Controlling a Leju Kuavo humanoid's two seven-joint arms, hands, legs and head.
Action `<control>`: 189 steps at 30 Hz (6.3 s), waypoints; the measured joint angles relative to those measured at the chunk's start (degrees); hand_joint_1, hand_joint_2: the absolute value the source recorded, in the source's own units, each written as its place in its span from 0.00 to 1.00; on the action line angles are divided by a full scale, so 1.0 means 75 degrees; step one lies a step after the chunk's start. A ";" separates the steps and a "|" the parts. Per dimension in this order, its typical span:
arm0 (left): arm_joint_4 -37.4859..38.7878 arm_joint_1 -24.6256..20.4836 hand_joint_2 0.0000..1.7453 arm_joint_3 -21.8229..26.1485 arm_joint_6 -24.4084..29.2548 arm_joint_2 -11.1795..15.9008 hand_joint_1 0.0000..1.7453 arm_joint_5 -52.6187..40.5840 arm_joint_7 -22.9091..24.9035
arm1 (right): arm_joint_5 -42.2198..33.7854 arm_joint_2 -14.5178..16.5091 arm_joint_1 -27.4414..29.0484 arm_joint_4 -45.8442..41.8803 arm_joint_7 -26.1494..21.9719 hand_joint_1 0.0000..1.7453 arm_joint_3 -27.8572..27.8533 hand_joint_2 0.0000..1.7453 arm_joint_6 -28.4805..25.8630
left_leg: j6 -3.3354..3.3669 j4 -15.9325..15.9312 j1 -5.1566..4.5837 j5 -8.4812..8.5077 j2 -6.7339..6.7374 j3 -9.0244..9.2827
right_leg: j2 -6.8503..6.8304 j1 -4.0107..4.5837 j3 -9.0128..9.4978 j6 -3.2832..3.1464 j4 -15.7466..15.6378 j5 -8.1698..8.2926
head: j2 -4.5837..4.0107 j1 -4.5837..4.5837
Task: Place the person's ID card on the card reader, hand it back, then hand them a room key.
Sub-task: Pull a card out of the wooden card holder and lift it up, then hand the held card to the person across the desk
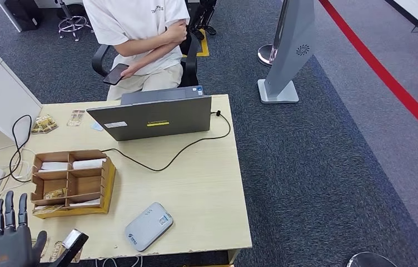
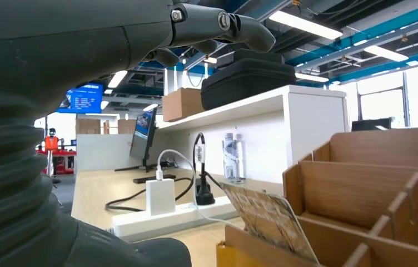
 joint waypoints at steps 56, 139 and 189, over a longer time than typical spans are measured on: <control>0.1171 -0.1084 1.00 -0.0042 0.0007 -0.0363 0.00 -0.1167 0.0729 | 0.0238 0.0023 -0.0007 0.0015 0.0030 0.00 0.0012 1.00 0.0025 | -0.0004 0.0004 0.0001 0.0003 -0.0009 -0.0002 | -0.0006 0.0000 -0.0002 0.0000 0.0001 0.0001 | 0.0002 0.0000; 0.1011 -0.0607 1.00 -0.1423 -0.1152 0.0453 1.00 -0.0907 0.3008 | 0.0147 0.0023 0.0010 0.0013 0.0158 0.00 0.0002 1.00 0.0026 | -0.0005 0.0005 0.0001 0.0003 -0.0005 -0.0001 | -0.0004 0.0001 -0.0004 0.0000 0.0001 0.0001 | 0.0002 0.0000; 0.1788 -0.4484 1.00 -0.3812 -0.0347 0.3112 1.00 -0.1260 0.4549 | 0.1189 0.0125 -0.0003 0.0012 0.0437 0.00 0.0449 1.00 0.0284 | -0.0035 0.0019 0.0004 0.0035 -0.0011 -0.0027 | -0.0002 0.0004 -0.0038 -0.0017 0.0037 0.0020 | 0.0002 0.0004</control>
